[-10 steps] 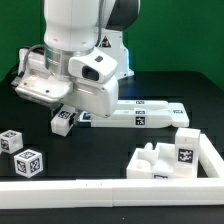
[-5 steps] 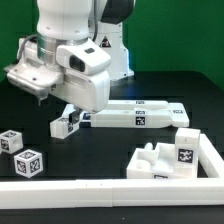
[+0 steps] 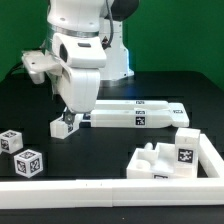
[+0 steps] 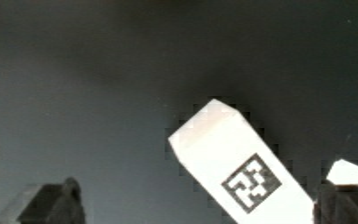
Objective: Assemble chair
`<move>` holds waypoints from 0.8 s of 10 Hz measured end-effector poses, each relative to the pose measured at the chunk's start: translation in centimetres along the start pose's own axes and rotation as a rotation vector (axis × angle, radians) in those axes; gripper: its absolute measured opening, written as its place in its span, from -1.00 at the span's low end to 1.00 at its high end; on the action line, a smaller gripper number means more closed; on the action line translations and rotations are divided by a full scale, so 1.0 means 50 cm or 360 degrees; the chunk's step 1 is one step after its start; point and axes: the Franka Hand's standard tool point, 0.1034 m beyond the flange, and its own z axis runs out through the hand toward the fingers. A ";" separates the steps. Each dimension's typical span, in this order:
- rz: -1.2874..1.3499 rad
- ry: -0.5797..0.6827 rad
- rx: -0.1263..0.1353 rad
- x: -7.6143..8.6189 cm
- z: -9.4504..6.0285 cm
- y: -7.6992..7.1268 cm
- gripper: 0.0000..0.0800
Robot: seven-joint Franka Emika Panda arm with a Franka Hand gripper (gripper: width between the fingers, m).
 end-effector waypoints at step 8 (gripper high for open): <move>0.1444 -0.0024 0.0122 0.009 -0.005 0.000 0.62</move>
Offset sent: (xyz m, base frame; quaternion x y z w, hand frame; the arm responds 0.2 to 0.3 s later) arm -0.0033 -0.0133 0.0047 0.0961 -0.0817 0.5111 0.8502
